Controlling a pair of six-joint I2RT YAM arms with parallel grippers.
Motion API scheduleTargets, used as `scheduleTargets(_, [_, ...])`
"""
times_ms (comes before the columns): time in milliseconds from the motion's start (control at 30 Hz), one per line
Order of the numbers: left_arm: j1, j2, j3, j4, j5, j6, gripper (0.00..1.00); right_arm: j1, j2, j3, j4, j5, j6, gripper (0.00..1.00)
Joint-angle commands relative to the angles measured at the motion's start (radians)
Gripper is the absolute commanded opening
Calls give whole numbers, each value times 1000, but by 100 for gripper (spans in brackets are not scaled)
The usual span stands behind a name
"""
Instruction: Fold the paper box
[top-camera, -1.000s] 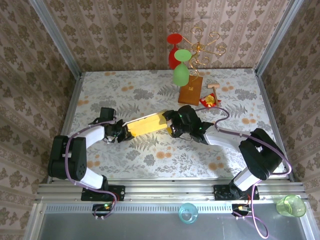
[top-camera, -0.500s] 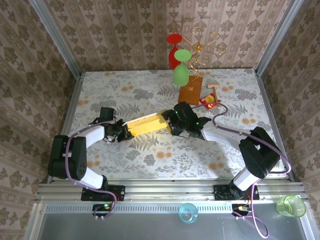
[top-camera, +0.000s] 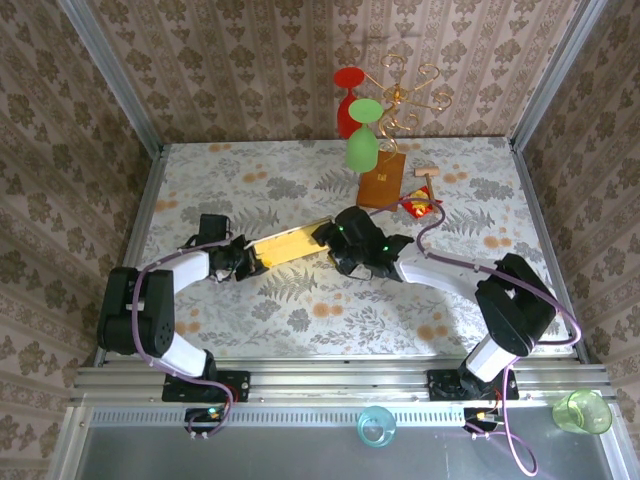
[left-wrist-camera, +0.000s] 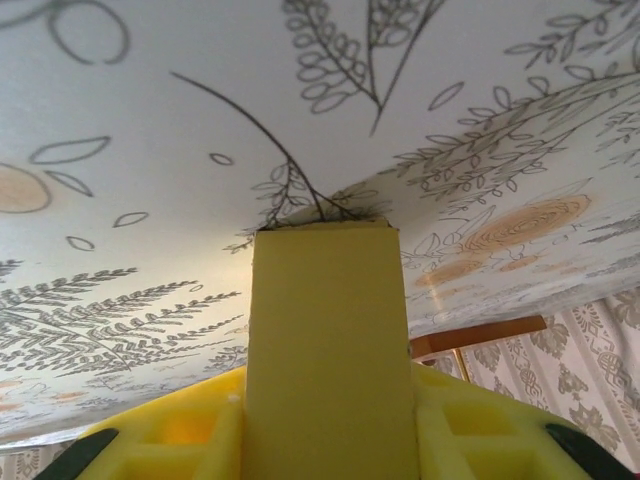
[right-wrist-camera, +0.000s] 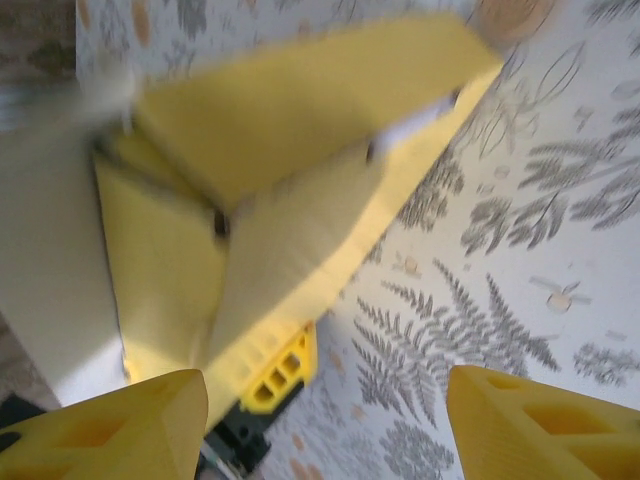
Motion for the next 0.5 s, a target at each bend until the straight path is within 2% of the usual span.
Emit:
scheduleTargets(0, [-1,43,-28,-3,-85,-112,25,43,-16,-24,120,18,-62,66])
scheduleTargets(167, [-3,61,-8,-13,-80,-113,25,76,50,-5,217,12,-94,69])
scheduleTargets(267, [0,55,-2,-29,-79,-111,24,47,-1,-43,228,64,-122,67])
scheduleTargets(367, [13,40,19,-96,-75,-76,25,-8,-108,-13,54,113,-308,63])
scheduleTargets(467, [25,32,47,-166,-57,-29,25,-73,-208,34,-135,149,-599,61])
